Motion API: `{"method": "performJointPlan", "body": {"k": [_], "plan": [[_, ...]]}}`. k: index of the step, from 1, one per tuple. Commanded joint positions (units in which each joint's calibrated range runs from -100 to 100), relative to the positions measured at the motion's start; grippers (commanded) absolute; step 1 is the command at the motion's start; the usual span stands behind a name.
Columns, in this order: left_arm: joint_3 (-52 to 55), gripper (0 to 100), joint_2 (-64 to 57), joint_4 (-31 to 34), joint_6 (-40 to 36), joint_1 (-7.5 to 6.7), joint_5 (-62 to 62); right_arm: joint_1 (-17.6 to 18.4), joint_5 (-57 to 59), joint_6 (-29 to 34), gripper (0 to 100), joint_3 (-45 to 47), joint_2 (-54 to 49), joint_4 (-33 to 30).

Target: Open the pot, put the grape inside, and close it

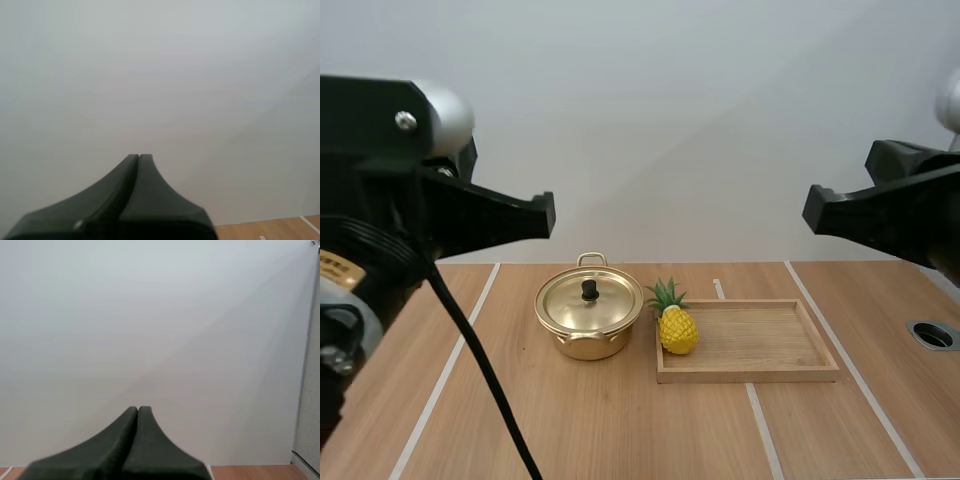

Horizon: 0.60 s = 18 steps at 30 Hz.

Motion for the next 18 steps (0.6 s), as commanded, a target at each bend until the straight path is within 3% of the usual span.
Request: {"method": "performJointPlan", "body": {"k": [1,10,18], "plan": [[6.06,0,-2.56,0.21,-1.80,0.43,-6.08,-1.45,-7.64,1.41,0,6.20,-0.32,-0.37],[17.31,0,-7.45,0.21,-2.02,0.35,-10.01,-1.69,-24.31,1.29,0,20.26,-0.32,-0.49],[30.86,0,-7.70,0.21,-1.40,0.18,-17.74,-1.69,-38.96,1.29,0,35.88,-0.32,-5.10]]}}
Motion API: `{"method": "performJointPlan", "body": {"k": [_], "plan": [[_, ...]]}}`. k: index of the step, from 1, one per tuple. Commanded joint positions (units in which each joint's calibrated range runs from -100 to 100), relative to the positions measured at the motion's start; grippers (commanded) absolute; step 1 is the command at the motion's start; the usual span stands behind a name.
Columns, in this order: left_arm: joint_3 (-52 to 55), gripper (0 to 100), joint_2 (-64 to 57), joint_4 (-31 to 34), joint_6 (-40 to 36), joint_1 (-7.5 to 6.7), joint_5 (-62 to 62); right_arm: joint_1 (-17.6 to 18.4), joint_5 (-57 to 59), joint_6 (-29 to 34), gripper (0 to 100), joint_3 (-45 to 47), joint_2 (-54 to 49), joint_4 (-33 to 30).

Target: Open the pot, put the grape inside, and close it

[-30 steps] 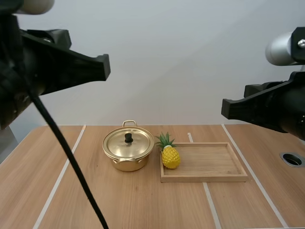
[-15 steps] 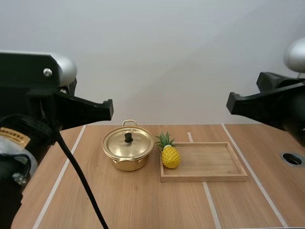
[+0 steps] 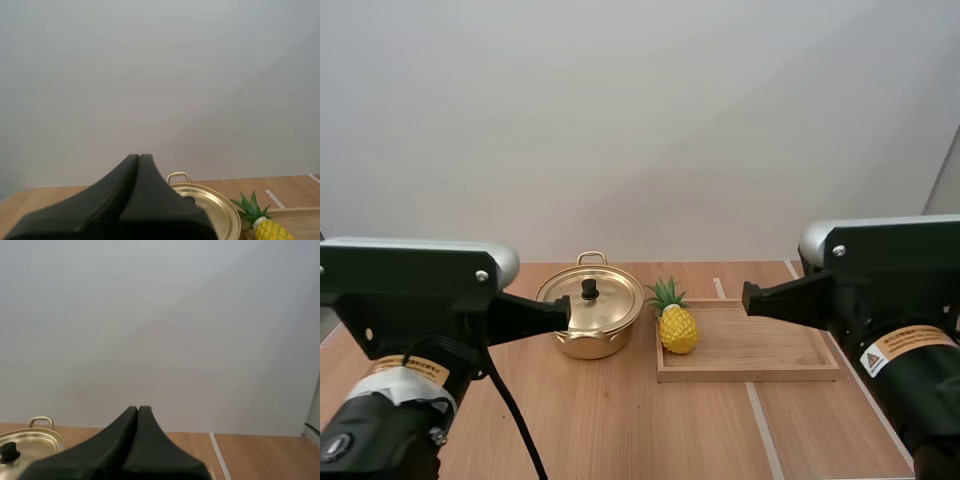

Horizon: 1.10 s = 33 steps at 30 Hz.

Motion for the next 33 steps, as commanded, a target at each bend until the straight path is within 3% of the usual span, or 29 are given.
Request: {"method": "performJointPlan", "body": {"k": [1,7,8,16,19,33], "plan": [[5.69,0,-0.32,0.12,0.53,-0.37,-6.12,-0.26,-8.26,0.03,0,6.17,-0.35,-1.40],[14.48,0,-0.32,0.15,4.38,-0.98,-19.51,-0.26,-18.28,0.03,0,16.22,-0.35,-1.40],[14.48,0,-0.32,0.15,4.38,-0.98,-13.88,-0.26,-12.75,0.03,0,16.22,-0.35,-0.02],[14.48,0,-0.32,0.15,1.20,-0.72,2.99,-0.77,0.09,0.03,0,16.22,-0.35,3.09],[14.48,0,-0.32,0.15,-1.29,-0.25,3.74,-1.35,8.18,0.03,0,16.22,-0.35,6.00],[14.48,0,-0.32,0.15,-1.65,-0.01,3.15,-2.60,8.71,1.57,0,16.22,-0.35,5.89]]}}
